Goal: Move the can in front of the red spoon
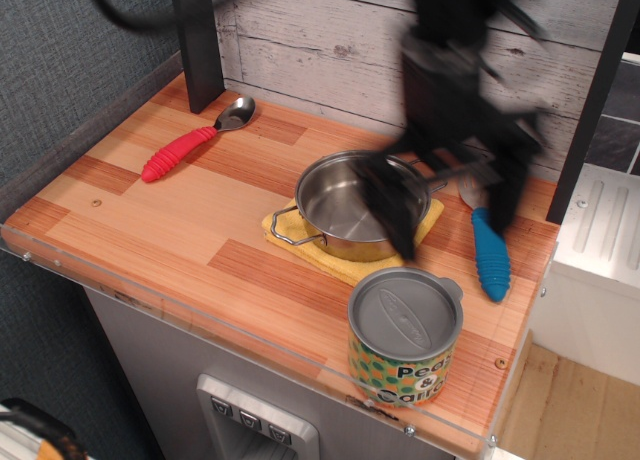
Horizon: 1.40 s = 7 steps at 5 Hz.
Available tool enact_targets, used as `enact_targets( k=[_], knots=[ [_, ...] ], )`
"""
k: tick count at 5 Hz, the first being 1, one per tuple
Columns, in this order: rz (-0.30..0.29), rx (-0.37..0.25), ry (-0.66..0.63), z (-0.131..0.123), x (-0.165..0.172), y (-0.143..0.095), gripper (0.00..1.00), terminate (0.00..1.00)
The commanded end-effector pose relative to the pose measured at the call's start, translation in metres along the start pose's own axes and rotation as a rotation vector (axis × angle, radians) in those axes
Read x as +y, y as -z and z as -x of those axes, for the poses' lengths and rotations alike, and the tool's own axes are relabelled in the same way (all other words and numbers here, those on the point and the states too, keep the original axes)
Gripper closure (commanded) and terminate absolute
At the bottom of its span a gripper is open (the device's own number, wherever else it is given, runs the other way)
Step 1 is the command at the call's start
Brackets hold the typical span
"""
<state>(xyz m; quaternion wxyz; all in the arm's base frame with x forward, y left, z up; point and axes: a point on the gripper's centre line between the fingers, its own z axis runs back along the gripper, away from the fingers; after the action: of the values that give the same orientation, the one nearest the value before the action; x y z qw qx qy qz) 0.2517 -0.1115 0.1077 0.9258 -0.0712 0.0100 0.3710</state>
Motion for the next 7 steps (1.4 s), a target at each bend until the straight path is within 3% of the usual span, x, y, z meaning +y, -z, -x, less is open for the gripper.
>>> enact_targets(
  k=[1, 2, 3, 5, 7],
  knots=[
    [-0.033, 0.051, -0.116, 0.061, -0.033, 0.028, 0.00, 0.00],
    [-0.049, 0.082, -0.206, 0.061, -0.027, 0.037, 0.00, 0.00],
    [-0.077, 0.049, -0.290, 0.046, -0.008, 0.038, 0.00, 0.00],
    [-0.070, -0.009, -0.347, 0.022, 0.013, 0.048, 0.00, 0.00],
    [-0.060, -0.056, -0.388, 0.002, 0.037, 0.040, 0.00, 0.00]
  ],
)
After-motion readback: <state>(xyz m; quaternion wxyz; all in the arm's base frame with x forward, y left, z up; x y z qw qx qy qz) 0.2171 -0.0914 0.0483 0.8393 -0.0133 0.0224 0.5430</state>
